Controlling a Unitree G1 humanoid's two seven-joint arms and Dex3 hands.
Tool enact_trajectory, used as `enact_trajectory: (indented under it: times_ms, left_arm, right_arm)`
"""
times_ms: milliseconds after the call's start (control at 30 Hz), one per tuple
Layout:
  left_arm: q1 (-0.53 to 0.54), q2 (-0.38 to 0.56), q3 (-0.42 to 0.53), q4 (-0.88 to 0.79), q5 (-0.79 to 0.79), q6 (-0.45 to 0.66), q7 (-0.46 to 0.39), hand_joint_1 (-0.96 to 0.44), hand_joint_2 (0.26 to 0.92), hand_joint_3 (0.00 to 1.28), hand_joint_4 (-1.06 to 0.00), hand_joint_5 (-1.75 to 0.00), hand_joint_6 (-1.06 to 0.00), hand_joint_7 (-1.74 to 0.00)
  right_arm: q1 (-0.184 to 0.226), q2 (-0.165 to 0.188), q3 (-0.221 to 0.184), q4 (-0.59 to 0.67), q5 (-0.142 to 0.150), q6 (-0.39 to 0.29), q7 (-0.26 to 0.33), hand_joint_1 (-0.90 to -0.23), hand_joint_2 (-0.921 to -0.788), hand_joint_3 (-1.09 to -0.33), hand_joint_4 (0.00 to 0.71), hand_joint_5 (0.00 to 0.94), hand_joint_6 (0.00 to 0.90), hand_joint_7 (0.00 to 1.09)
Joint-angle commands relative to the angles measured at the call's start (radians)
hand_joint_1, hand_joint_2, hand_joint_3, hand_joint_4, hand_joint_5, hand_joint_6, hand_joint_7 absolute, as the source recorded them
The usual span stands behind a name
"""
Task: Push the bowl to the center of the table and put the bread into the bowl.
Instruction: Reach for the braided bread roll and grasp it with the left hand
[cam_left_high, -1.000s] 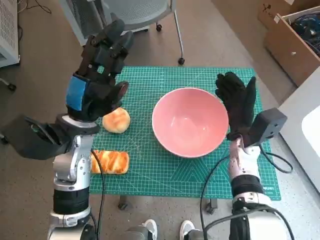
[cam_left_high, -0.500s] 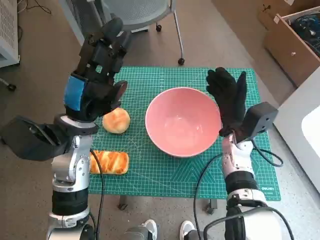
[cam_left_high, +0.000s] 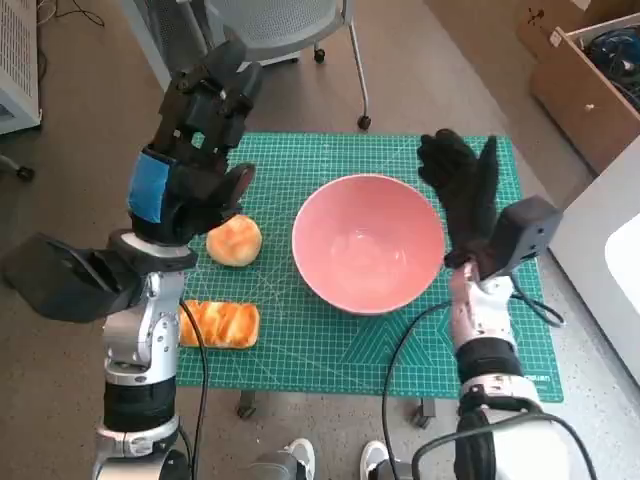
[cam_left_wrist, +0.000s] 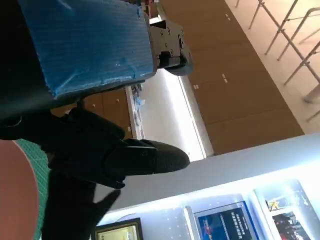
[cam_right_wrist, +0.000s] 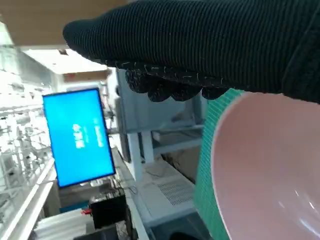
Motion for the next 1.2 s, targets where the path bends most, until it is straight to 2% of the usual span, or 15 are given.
enact_trajectory:
  times_ms: [33, 200, 367, 500, 567, 667, 867, 1067, 1200]
  left_arm:
    - [0.012, 0.015, 0.010, -0.024, 0.001, 0.009, 0.002, -0.59, 0.921, 0.34, 0.00, -0.21, 0.00, -0.55]
    - [0.010, 0.019, 0.014, -0.022, 0.004, 0.003, -0.002, -0.60, 0.921, 0.33, 0.00, -0.19, 0.00, -0.55]
    - [0.000, 0.036, 0.019, -0.026, 0.006, -0.004, -0.013, -0.59, 0.920, 0.33, 0.00, -0.19, 0.00, -0.55]
    - [0.001, 0.064, 0.022, -0.045, 0.016, -0.011, -0.022, -0.59, 0.920, 0.32, 0.00, -0.19, 0.00, -0.56]
    - [0.008, 0.091, 0.027, -0.061, 0.031, -0.024, -0.033, -0.59, 0.918, 0.32, 0.00, -0.20, 0.00, -0.56]
    - [0.024, 0.148, 0.033, -0.075, 0.087, -0.065, -0.059, -0.58, 0.911, 0.31, 0.00, -0.22, 0.00, -0.57]
    - [0.067, 0.358, 0.037, -0.100, 0.346, -0.204, -0.095, -0.54, 0.857, 0.29, 0.00, -0.28, 0.00, -0.58]
    - [0.144, 0.485, 0.059, -0.151, 0.446, -0.219, -0.125, -0.55, 0.822, 0.27, 0.00, -0.31, 0.00, -0.62]
    - [0.197, 0.537, 0.064, -0.173, 0.430, -0.217, -0.176, -0.55, 0.812, 0.25, 0.00, -0.31, 0.00, -0.64]
  right_arm:
    - [0.058, -0.015, -0.002, -0.121, 0.020, -0.017, 0.018, -0.577, -0.921, -0.763, 0.251, 0.002, 0.122, 0.39]
    - [0.107, -0.009, 0.001, -0.280, 0.037, -0.034, 0.020, -0.567, -0.921, -0.767, 0.247, 0.000, 0.118, 0.39]
    - [0.174, 0.023, 0.036, -0.527, 0.069, -0.034, 0.026, -0.585, -0.921, -0.769, 0.246, 0.000, 0.119, 0.40]
    - [0.200, 0.028, 0.054, -0.619, 0.088, -0.021, 0.038, -0.596, -0.921, -0.769, 0.247, 0.001, 0.122, 0.40]
    - [0.207, 0.026, 0.061, -0.643, 0.095, -0.021, 0.048, -0.599, -0.921, -0.764, 0.247, 0.001, 0.124, 0.41]
    - [0.218, 0.019, 0.069, -0.663, 0.087, -0.017, 0.051, -0.601, -0.921, -0.758, 0.247, 0.001, 0.123, 0.42]
    - [0.227, 0.007, 0.076, -0.664, 0.063, -0.001, 0.034, -0.600, -0.921, -0.747, 0.247, 0.000, 0.121, 0.43]
    - [0.222, 0.013, 0.079, -0.655, 0.058, 0.015, 0.014, -0.597, -0.921, -0.746, 0.249, 0.001, 0.119, 0.44]
    - [0.213, 0.015, 0.082, -0.640, 0.060, 0.015, 0.011, -0.591, -0.921, -0.745, 0.251, 0.002, 0.118, 0.45]
